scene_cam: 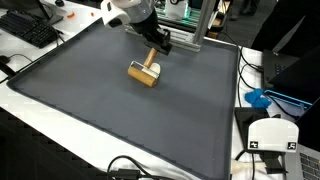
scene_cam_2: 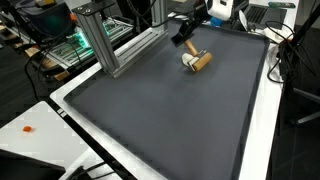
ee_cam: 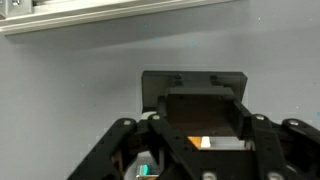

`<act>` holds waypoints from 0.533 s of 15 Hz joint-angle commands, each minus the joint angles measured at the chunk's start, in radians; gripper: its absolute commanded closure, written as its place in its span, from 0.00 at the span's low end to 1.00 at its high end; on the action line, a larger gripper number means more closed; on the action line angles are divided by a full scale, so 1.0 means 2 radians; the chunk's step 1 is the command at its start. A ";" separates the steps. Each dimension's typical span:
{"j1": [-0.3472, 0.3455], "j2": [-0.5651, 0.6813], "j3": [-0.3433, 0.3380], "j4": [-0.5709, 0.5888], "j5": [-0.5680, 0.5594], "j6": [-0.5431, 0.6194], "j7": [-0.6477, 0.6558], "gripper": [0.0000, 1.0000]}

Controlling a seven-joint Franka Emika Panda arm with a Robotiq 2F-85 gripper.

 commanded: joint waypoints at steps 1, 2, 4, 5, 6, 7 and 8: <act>-0.003 0.005 -0.001 0.006 0.018 -0.014 0.001 0.65; -0.003 0.002 0.000 0.005 0.019 -0.021 -0.001 0.65; -0.003 -0.002 0.000 0.006 0.022 -0.031 -0.001 0.65; -0.003 -0.002 0.001 0.006 0.023 -0.036 -0.002 0.65; -0.003 -0.003 0.001 0.007 0.024 -0.044 -0.003 0.65; -0.002 -0.003 0.001 0.008 0.024 -0.053 -0.003 0.65; -0.003 -0.002 0.002 0.010 0.026 -0.063 -0.005 0.65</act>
